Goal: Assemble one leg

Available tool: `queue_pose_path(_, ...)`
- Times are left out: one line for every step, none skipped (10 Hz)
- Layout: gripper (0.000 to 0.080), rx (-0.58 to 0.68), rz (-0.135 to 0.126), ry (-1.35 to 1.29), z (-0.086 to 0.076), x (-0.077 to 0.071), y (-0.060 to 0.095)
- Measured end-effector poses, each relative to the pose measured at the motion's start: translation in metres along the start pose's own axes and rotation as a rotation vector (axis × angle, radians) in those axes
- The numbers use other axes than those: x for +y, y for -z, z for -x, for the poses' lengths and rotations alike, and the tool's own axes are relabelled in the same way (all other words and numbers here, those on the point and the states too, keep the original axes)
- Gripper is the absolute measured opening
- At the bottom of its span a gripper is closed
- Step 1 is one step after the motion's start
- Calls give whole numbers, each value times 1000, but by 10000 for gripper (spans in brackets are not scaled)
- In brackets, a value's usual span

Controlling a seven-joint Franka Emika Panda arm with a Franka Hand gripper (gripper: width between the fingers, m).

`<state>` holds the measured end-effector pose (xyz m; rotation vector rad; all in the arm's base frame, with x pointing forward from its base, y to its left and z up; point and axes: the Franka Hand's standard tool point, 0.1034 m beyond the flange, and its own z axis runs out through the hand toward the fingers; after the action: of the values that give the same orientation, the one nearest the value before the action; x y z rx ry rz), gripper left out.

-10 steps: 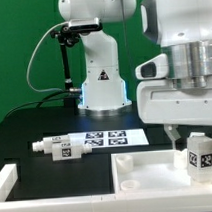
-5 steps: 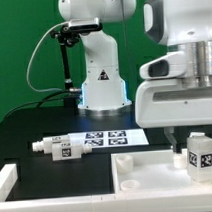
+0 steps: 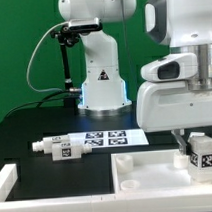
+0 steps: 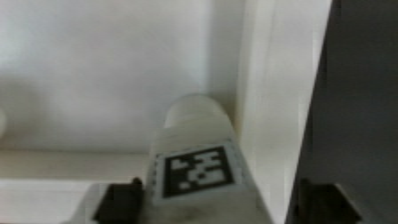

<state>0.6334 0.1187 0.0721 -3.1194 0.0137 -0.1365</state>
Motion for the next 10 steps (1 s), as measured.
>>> queue_pose_path(363, 4, 4, -132, -1, 2, 0)
queue_pose_path(285, 13, 9, -247, 0, 2, 0)
queue_pose_path(285, 22, 9, -340, 0, 1, -1)
queue_pose_path(285, 25, 9, -468, 0, 1, -1)
queue_pose_path(285, 26, 7, -574, 0, 1, -2)
queue_pose_path(285, 16, -3, -756, -1, 1, -2)
queue_pose_path(285, -4, -8, -925, -3, 0, -2)
queue_pose_path(286, -27, -16, -1084, -5, 0, -2)
queue_pose_path(286, -42, -29, -1248, -6, 2, -2)
queue_pose_path(286, -49, -35, -1352, -7, 3, -1)
